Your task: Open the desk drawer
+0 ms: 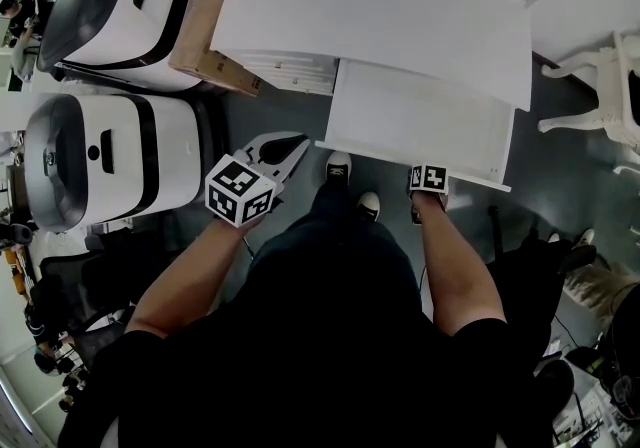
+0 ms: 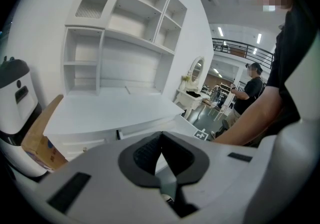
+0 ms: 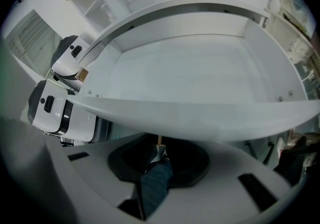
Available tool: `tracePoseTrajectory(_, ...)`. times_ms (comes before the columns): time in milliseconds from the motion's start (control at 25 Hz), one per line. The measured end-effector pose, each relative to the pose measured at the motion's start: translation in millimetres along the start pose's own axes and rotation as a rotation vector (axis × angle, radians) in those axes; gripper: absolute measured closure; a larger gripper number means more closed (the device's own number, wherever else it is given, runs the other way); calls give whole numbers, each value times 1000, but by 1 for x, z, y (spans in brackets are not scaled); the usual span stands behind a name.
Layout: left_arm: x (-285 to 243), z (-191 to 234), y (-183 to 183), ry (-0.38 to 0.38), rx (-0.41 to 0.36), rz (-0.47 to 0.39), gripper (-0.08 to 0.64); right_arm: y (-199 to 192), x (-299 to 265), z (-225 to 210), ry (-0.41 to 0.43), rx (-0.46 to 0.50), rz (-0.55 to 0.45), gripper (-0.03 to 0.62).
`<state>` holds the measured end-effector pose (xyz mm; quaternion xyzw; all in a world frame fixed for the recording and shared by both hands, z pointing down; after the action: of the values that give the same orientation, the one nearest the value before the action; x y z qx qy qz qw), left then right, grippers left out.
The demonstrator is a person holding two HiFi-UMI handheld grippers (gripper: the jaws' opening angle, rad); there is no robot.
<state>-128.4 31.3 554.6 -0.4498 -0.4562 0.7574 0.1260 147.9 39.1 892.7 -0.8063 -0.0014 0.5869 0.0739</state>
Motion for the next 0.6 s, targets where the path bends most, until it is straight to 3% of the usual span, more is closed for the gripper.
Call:
tracePoseTrajectory(320, -7, -5, 22, -17, -7, -28, 551, -14, 27, -4, 15, 15, 5, 484)
tracePoseTrajectory(600, -13, -16, 38, -42, -14, -63, 551, -8, 83, -12, 65, 30, -91, 471)
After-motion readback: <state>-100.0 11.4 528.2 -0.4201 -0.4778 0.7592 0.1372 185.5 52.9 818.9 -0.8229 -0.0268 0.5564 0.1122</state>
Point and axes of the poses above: the fingertips, and each gripper's own axes: x backward along the fingers, z to its left, y out of its top, the point moved 1 cm from there along x, backward along the fingers, and after that the axes turned 6 degrees about -x, right-handed, at the moved point
